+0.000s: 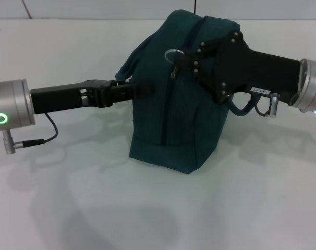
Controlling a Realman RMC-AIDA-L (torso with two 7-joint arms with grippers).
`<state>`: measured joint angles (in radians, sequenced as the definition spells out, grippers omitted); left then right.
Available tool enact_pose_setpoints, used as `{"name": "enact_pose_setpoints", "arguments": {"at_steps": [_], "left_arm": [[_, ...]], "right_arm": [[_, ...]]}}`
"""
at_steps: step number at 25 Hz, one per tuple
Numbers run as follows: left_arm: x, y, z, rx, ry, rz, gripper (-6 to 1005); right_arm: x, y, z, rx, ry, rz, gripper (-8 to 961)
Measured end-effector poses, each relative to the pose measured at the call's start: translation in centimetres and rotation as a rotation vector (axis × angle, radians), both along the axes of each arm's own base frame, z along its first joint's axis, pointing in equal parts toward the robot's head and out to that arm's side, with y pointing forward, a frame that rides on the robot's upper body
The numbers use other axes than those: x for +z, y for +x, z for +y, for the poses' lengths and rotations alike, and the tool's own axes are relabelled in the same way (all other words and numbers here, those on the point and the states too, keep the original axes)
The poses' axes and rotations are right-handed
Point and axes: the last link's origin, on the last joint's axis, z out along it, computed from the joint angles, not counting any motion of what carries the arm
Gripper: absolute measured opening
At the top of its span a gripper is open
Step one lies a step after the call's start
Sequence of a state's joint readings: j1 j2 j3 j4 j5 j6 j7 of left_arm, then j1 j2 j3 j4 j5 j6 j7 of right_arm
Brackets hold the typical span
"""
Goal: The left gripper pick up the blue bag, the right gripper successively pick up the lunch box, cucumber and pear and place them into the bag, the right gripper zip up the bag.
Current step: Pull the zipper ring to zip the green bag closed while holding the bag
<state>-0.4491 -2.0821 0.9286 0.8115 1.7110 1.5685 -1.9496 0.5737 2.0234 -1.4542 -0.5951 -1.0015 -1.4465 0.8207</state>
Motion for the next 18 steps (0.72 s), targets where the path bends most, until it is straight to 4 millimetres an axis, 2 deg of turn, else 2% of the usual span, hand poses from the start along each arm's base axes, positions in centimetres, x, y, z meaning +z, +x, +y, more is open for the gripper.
{"name": "enact_pose_setpoints", "arguments": {"at_steps": [10, 18], "left_arm": [[0.12, -0.17, -0.06, 0.007, 0.007, -0.006, 206], [-0.14, -0.02, -0.04, 0.009, 0.002, -0.019, 120]], "right_arm": [[0.03, 0.22, -0.14, -0.014, -0.004, 0.009, 8], [0.05, 0.35, -0.10, -0.076, -0.065, 0.041, 9]]}}
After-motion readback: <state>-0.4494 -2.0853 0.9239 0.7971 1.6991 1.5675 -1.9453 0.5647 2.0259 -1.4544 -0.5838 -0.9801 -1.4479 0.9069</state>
